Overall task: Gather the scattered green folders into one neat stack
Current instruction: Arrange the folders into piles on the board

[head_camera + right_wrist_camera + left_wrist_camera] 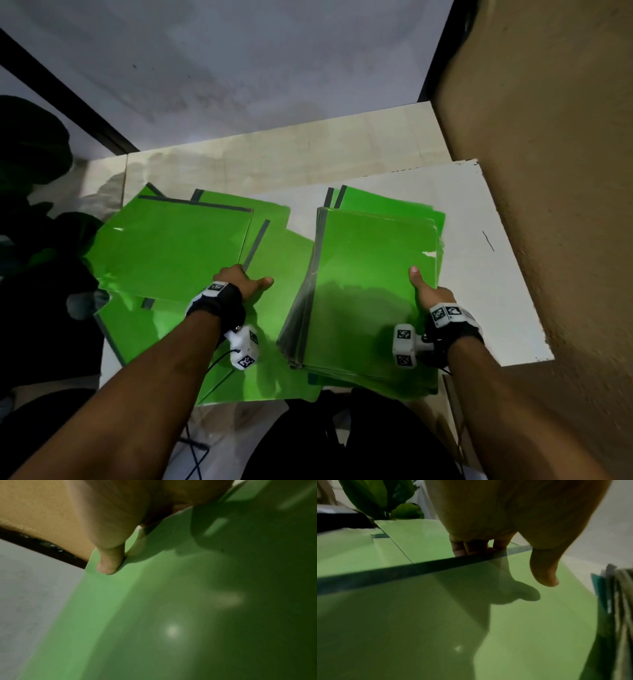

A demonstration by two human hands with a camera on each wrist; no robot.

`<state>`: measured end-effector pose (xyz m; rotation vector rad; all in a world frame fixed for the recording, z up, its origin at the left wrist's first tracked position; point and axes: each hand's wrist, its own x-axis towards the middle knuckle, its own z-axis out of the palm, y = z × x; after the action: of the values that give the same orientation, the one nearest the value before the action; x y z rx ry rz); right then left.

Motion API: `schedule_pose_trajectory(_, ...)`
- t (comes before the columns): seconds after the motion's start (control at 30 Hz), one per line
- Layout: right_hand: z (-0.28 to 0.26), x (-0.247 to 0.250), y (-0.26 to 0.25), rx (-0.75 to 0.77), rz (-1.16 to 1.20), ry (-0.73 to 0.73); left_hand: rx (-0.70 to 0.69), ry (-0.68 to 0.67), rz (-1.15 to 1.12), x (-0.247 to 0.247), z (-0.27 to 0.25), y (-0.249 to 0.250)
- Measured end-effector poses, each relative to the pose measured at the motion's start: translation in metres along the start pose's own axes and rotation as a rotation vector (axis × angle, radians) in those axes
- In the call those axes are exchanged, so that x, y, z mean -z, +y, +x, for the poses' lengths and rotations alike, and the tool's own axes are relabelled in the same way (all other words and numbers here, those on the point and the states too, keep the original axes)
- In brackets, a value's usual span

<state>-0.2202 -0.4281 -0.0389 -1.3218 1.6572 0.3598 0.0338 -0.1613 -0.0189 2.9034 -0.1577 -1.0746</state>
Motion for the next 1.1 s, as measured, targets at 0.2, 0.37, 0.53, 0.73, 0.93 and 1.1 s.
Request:
schedule_pose_trajectory(0.2,0.0,0.003,0.01,0.033,-0.005,0.036,-0.19,0.062,-0.159,0.033,-0.01,0.009)
schedule_pose_trajectory(0.37,-0.009,0.007,0.008,0.044,-0.036,0.042,-0.282,0.237,-0.119,0.098,-0.012,0.006)
schedule_pose_trajectory(0.53,-0.021,0.008,0.006,0.034,-0.028,0.02,-0.272,0.346,-0.246,0.153,-0.005,0.002)
schedule_pose_trajectory(0.73,-0.019,0.006,0.003,0.017,-0.032,0.056,-0.3,0.443,-0.381,0.197,0.009,-0.013)
schedule_pose_trajectory(0.93,-0.014,-0.001,0.001,0.005,-0.036,0.104,-0.443,0.246,0.121,0.192,0.043,-0.016)
schedule_pose_trajectory(1.1,-0.014,-0.006,0.001,0.0,0.012,0.155,-0.386,0.227,0.295,0.16,0.08,-0.015)
